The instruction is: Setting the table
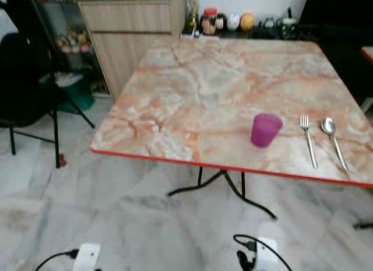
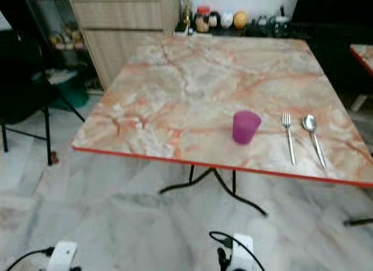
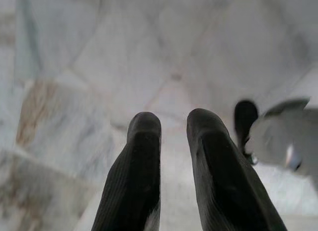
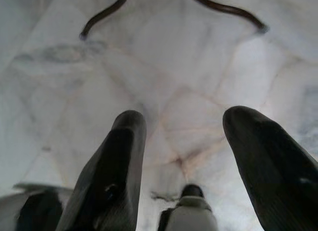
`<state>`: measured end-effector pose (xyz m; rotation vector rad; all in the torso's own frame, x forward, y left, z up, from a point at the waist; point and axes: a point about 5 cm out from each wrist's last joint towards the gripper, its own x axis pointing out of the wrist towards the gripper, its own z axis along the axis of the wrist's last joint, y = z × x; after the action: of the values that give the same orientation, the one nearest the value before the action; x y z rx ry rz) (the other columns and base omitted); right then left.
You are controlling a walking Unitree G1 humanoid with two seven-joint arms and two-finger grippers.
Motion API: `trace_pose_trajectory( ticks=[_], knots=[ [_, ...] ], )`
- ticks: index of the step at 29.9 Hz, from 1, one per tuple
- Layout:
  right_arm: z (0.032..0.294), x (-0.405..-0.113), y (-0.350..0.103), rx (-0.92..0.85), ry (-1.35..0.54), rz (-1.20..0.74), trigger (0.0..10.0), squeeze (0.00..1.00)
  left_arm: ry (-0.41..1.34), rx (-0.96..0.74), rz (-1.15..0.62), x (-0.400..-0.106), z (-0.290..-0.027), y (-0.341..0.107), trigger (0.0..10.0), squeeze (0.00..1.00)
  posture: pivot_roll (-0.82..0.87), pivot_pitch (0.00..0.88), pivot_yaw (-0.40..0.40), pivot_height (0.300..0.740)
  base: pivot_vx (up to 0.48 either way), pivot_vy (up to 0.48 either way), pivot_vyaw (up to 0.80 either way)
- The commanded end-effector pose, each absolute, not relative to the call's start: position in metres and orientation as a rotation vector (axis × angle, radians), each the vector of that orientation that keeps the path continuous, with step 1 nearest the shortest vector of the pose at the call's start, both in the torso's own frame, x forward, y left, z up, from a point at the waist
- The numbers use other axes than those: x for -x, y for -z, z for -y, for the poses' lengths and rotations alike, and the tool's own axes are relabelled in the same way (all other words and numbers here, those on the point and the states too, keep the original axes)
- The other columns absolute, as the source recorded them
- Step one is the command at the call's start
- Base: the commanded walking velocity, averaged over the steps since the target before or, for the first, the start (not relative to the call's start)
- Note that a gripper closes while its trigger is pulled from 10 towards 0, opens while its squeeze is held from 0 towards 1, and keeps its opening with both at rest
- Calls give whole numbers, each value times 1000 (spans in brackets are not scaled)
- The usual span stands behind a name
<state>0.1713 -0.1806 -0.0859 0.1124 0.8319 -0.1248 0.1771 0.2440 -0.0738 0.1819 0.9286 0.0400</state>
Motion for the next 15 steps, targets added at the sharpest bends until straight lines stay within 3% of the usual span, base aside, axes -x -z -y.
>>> trace_pose_trajectory(
  ticks=[1,8,15],
  knots=[
    [184,-168,87,-118,143,-838,10000,0,-40,-180,-944,-172,-245,76,10000,0,41,0,13,724,0,0,0],
    [188,-169,86,-118,151,-828,10000,0,-14,-196,-939,-174,-241,76,10000,0,41,0,12,724,0,0,0],
    [188,-170,85,-114,155,-822,10000,0,-5,-196,-936,-175,-239,76,10000,0,39,0,8,724,0,-317,0]
  ],
)
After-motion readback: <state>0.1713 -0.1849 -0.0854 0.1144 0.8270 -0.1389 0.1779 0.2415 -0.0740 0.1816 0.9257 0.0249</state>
